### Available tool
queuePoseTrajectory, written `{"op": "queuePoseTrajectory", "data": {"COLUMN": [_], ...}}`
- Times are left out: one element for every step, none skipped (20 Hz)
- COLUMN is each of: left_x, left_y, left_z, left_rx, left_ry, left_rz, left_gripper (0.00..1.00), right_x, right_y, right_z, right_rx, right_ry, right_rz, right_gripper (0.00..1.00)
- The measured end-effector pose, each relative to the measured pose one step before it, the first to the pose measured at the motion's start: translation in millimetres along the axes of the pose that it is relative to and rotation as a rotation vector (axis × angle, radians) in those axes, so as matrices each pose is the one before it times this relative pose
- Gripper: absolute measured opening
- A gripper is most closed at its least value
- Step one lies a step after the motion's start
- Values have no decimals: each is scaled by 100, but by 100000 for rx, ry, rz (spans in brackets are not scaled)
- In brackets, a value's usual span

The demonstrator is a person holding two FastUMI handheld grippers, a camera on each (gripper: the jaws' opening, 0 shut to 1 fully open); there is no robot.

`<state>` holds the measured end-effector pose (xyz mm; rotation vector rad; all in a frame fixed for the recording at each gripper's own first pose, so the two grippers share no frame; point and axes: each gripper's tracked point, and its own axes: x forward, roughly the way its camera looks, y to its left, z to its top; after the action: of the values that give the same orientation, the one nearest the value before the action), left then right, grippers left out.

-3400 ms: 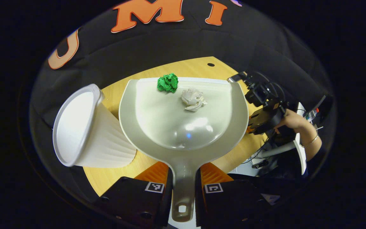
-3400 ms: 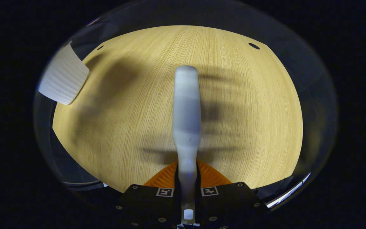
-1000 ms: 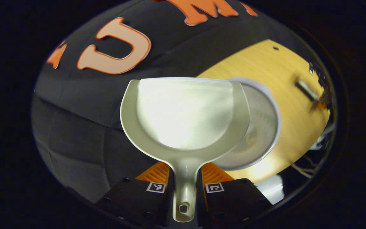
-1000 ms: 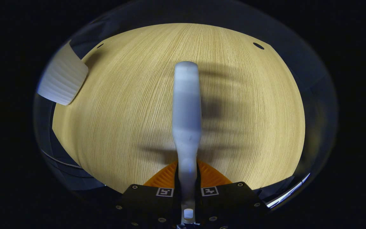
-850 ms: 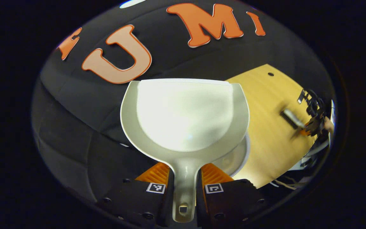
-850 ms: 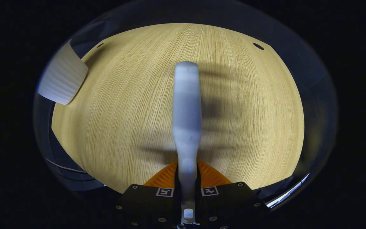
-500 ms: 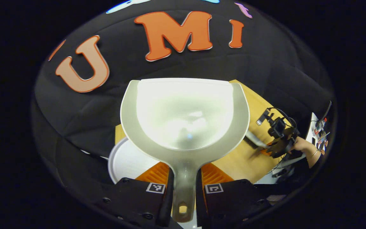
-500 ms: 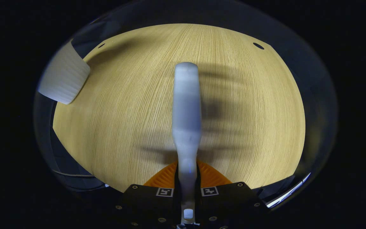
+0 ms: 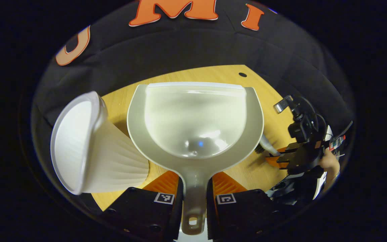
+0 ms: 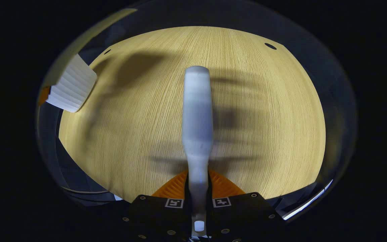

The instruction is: Pick up the small broom and dustpan from the desktop, sweep the trash into the dustpan with the broom, and then empty the trash into the garbage bin.

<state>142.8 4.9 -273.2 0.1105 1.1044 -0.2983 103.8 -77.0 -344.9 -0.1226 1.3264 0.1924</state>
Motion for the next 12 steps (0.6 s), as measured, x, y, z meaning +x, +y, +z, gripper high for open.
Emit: {"op": "queuePoseTrajectory", "data": {"left_x": [1199, 1066, 943, 913, 792, 558, 452, 359, 300, 723, 242, 552], "left_y": [26, 108, 408, 482, 355, 179, 117, 206, 413, -206, 787, -129], "left_z": [-952, -573, -582, -402, -304, -233, -70, 60, 99, -1088, -61, -197], "left_rx": [-3927, -2545, -453, -1063, -2259, -3262, -3007, -2013, -1076, -833, -689, -823], "left_ry": [1935, 2646, 2271, 1408, 1314, 1447, 909, 765, 708, 944, 1392, 1396], "left_rz": [111, 883, 1438, 1536, 868, -205, -785, -73, 801, 1246, 556, -85], "left_gripper": [31, 31, 31, 31, 31, 31, 31, 31, 31, 31, 31, 31], "right_x": [47, 29, -12, 34, -53, -64, 8, 36, 0, 29, 72, 33], "right_y": [-18, -18, 15, 32, 24, -27, -7, -51, 36, -39, 13, -40], "right_z": [-51, 3, 34, 57, -8, 103, -64, 16, 9, 48, -70, 20], "right_rx": [-180, -266, 97, 305, -87, -371, -213, -243, -89, -7, -114, -166], "right_ry": [-14, -170, -83, -469, 7, -45, 8, -80, -17, -268, 50, 53], "right_rz": [77, 131, -144, 8, 92, 229, 27, -27, -77, -117, 148, 160], "right_gripper": [17, 17, 17, 17, 17, 17, 17, 17, 17, 17, 17, 17]}}
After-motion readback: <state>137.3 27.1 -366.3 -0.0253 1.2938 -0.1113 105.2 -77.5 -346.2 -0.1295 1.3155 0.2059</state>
